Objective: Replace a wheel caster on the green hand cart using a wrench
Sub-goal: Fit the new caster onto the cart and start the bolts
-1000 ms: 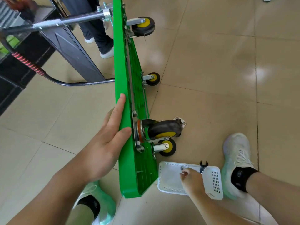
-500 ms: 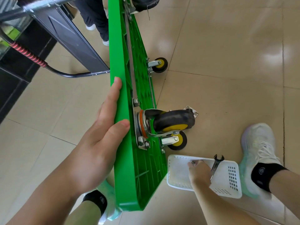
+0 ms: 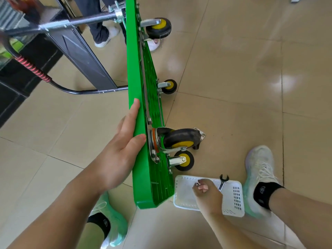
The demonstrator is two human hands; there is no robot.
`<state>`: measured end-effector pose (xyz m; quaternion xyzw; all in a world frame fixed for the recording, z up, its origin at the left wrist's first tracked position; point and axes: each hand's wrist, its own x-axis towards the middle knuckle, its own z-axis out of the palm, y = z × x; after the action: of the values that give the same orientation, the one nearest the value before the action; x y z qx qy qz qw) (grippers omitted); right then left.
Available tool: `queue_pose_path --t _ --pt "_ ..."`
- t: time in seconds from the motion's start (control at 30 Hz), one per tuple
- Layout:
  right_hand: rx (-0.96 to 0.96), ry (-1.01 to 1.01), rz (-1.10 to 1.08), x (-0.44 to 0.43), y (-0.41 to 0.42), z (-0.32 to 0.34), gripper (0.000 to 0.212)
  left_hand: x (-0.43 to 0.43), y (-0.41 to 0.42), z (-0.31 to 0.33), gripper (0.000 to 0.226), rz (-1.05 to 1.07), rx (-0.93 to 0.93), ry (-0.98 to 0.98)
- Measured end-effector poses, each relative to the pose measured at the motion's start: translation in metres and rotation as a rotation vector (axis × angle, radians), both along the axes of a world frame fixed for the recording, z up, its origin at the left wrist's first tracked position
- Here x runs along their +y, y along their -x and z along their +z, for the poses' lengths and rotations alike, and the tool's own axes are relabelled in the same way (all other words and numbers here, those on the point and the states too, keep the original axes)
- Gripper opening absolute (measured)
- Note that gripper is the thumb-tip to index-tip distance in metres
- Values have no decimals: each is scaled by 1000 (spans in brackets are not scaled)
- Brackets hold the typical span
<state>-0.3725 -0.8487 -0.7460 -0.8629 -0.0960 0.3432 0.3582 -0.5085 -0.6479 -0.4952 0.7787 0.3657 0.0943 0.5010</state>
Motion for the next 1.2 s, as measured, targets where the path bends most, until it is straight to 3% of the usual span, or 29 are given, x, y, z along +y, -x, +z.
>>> queue_pose_path --t 0.17,0.43,0.63,0.9,1.2 --pt "11 -232 3 -4 7 70 22 -2 -5 6 91 15 35 25" --pt "-37 -498 41 13 1 165 28 -5 -4 16 81 5 17 71" --pt "-49 -607 216 35 -21 230 19 -7 -3 20 81 7 4 95" --pt "-52 -516 477 93 -67 262 17 0 -1 18 70 -14 39 84" --pt "25 -299 710 165 -99 239 15 16 -4 13 67 14 -17 133"
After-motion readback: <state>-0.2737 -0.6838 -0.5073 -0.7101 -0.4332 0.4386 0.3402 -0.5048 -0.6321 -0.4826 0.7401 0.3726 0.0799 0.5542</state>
